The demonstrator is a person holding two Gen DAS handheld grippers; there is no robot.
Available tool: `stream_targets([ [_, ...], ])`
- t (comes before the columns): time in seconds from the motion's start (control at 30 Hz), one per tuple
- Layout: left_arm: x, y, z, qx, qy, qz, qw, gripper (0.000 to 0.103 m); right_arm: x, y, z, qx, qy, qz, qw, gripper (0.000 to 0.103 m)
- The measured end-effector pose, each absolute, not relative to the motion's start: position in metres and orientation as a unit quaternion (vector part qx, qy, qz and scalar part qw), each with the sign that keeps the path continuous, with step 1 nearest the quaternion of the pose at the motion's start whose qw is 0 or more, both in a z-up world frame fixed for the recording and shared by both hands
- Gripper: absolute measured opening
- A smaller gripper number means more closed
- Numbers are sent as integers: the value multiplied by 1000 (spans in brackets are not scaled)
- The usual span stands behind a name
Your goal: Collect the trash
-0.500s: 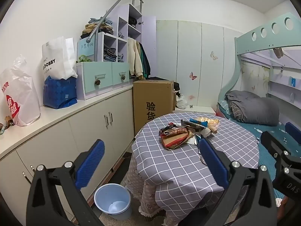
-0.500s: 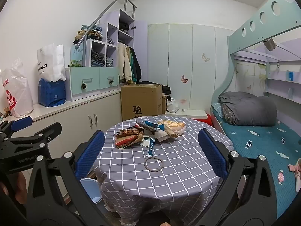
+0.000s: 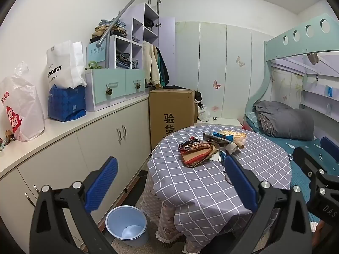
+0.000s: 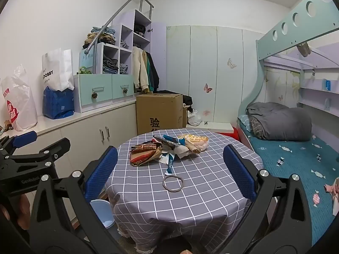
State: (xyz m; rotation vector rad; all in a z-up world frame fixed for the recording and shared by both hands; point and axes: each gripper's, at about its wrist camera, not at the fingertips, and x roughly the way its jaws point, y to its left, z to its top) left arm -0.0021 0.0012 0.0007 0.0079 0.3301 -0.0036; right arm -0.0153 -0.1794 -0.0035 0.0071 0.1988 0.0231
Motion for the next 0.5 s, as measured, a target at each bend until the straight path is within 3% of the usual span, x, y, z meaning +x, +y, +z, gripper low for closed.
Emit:
stream_targets([
  [0.5,-1,0,0,7,166,-1,986,99,-13,-181,-5,5,99,12,995,98],
])
